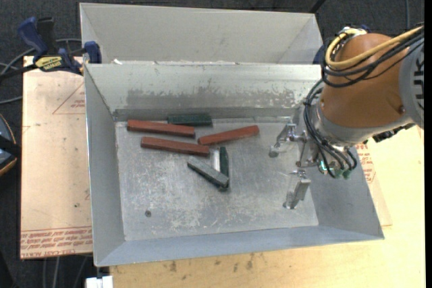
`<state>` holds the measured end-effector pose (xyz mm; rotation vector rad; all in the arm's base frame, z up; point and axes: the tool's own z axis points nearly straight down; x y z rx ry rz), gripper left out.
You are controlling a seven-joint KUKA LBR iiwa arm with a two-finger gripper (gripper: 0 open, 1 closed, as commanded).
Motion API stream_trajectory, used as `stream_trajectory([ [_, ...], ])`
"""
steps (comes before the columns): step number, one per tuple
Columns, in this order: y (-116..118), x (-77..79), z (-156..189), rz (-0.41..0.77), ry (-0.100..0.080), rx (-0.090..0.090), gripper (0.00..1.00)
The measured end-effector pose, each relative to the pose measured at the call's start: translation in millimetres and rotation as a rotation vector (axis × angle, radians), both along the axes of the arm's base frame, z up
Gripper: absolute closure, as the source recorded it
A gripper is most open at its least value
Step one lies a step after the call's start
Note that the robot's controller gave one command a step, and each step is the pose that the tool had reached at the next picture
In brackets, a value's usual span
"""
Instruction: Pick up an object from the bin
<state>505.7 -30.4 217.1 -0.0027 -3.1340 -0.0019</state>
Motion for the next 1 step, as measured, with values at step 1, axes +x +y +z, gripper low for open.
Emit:
stream_trajectory([
  [1,0.1,1.6,3.8,0.001,-0.008,-0.001,0.00],
])
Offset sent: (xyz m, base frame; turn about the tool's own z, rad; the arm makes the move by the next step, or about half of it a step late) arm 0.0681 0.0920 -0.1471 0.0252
